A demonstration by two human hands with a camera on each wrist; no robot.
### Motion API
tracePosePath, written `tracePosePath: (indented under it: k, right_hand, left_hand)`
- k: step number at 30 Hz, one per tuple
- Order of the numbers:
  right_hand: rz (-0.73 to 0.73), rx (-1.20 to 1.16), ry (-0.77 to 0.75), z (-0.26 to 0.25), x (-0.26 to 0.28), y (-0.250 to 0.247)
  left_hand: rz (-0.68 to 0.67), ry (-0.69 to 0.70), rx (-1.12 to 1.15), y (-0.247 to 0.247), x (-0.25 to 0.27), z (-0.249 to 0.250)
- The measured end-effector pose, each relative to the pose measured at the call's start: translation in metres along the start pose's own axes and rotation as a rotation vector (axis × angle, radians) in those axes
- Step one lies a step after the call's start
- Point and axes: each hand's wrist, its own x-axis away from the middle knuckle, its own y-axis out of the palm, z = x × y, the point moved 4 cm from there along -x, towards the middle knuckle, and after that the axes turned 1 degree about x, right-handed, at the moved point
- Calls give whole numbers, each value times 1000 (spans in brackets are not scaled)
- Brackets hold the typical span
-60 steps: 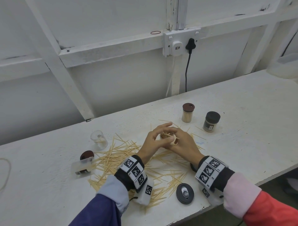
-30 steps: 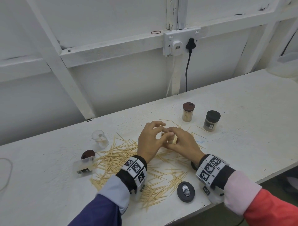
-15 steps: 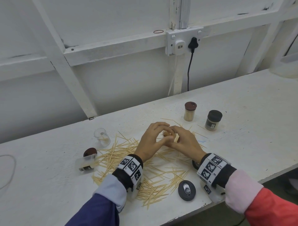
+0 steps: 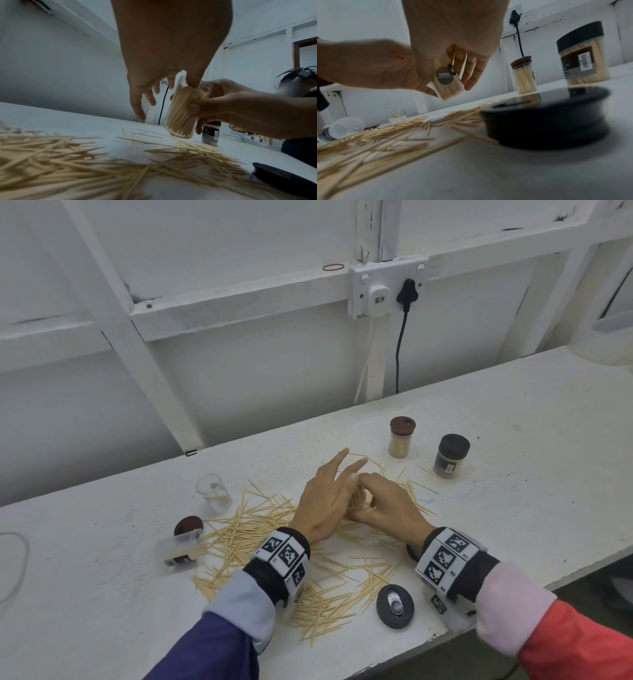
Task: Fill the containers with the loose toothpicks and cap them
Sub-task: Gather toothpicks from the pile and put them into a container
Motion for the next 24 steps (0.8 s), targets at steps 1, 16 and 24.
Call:
tracePosePath:
  k: [1, 16, 24]
  right_hand:
    - [6, 3, -2, 0, 0, 0]
    - [31, -7, 16, 3, 0, -1]
    - [27, 14, 24, 1, -1, 0]
  left_hand:
    - [-10, -20, 52, 0, -1, -3]
    - [-48, -154, 531, 4, -3, -4]
    - [-18, -244, 618, 0, -2, -5]
